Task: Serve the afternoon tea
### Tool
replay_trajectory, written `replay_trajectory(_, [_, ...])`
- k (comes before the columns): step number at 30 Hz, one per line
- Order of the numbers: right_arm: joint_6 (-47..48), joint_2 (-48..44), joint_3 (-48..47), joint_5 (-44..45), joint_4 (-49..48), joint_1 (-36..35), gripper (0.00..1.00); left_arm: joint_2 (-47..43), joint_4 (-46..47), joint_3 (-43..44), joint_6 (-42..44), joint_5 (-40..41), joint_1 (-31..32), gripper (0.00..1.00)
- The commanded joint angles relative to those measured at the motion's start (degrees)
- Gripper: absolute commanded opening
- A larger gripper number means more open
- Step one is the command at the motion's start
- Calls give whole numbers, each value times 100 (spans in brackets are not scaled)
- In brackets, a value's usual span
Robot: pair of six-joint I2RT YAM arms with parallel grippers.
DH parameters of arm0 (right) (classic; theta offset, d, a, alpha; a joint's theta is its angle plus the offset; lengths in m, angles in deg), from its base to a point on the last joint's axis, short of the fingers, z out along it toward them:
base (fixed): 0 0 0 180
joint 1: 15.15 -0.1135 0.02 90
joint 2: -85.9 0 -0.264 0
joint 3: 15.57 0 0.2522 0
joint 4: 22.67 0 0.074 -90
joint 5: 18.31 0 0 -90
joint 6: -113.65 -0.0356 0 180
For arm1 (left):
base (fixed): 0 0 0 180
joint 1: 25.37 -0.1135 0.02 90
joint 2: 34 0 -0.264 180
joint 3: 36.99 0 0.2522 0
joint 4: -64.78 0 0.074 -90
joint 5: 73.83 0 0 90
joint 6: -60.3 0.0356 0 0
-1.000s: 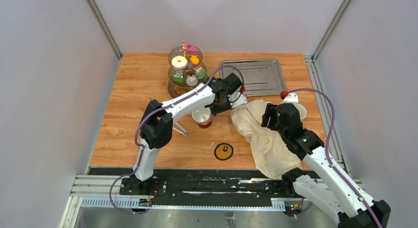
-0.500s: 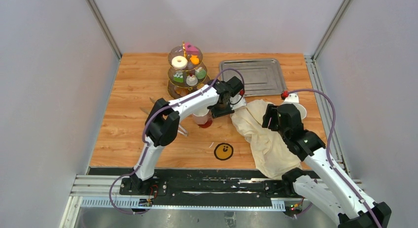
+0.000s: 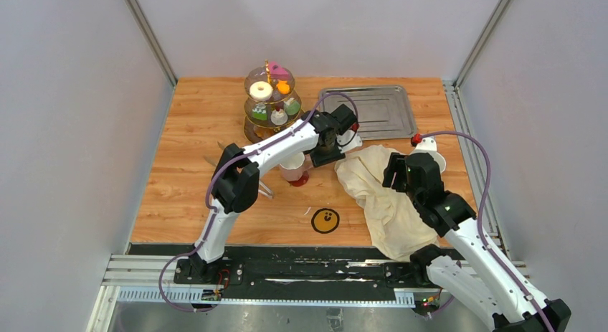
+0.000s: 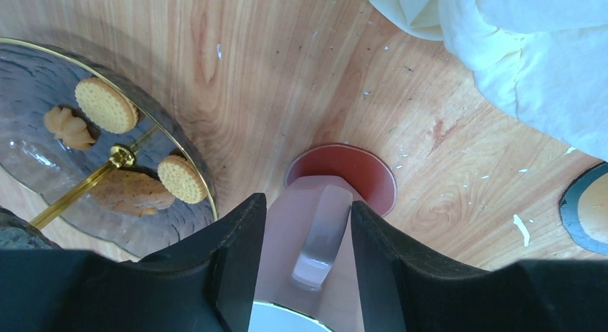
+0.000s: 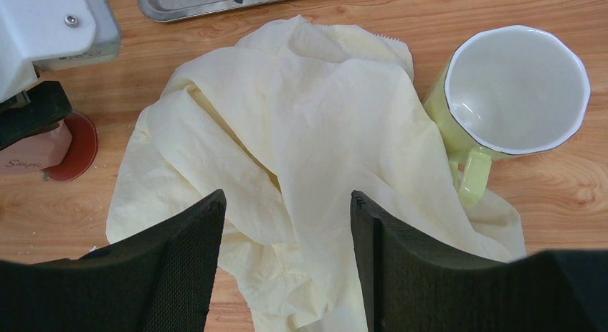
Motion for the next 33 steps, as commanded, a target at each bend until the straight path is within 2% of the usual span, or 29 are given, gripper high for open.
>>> replay_trajectory(1, [86, -56, -60, 15, 72, 112, 64, -228, -33, -62, -11, 92, 55, 52])
replay_trajectory(6, [88, -32, -65, 7, 77, 112, 64, -204, -41, -209, -4, 284, 55, 51])
replay_trajectory(13, [62, -12, -62, -2, 66, 112, 64, -207, -42, -87, -95, 3, 70, 41])
replay_trajectory(23, [53, -43, -3, 17, 68, 114, 63, -122, -42, 8, -78, -122, 142, 13])
replay_trajectory(33, [53, -16, -4, -3, 73, 112, 63, -179, -42, 65, -17, 4, 143, 9])
